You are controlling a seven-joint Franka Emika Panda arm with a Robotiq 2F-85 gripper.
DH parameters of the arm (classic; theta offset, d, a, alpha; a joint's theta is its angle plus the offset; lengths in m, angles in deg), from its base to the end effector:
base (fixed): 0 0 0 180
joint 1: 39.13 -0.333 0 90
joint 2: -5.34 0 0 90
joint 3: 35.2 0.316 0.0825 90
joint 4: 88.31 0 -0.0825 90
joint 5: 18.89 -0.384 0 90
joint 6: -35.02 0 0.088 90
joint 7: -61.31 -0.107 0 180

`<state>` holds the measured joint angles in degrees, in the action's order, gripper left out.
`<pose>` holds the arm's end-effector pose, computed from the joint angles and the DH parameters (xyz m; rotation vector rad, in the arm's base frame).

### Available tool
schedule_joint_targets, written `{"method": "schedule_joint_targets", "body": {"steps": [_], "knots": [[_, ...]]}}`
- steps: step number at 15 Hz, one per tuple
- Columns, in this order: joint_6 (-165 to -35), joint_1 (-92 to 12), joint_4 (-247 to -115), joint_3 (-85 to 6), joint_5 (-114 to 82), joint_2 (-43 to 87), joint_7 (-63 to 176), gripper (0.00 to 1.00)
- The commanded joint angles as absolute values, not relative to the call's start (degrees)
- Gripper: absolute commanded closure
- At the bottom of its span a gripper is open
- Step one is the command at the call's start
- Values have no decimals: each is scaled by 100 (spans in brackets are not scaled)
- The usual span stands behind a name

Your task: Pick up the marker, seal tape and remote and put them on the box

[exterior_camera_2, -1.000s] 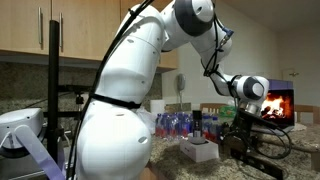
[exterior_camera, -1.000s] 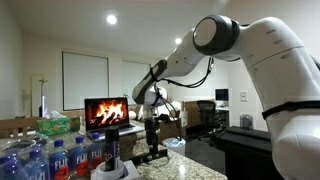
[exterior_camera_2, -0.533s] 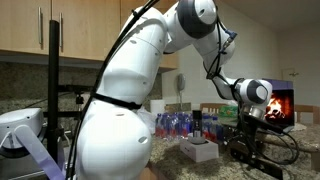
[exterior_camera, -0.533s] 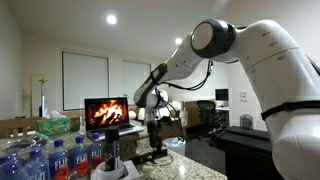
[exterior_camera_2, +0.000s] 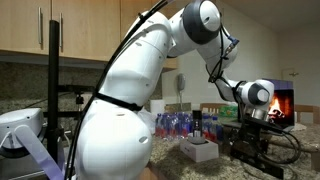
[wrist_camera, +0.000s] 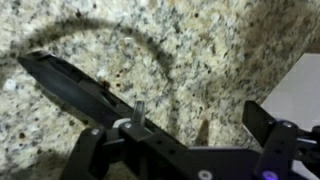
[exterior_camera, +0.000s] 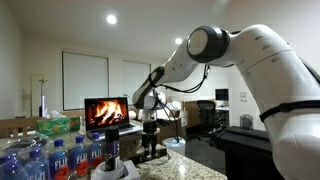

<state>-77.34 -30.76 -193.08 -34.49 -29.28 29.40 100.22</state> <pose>0.6058 -0.0700 0.2848 -2.7929 -0.6416 0.2883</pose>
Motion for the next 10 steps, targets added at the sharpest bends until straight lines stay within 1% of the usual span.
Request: {"method": "schedule_joint_targets", "body": {"steps": [1,8,10], "knots": [[-8415,-3032,-19394,-3401,-3386,2756,9485,0],[-10596,-3287,-19701,-3440,-3348,2787,7945,0],[-10900,-3440,-19737,-3584,-2978,2855,7361,0]]}}
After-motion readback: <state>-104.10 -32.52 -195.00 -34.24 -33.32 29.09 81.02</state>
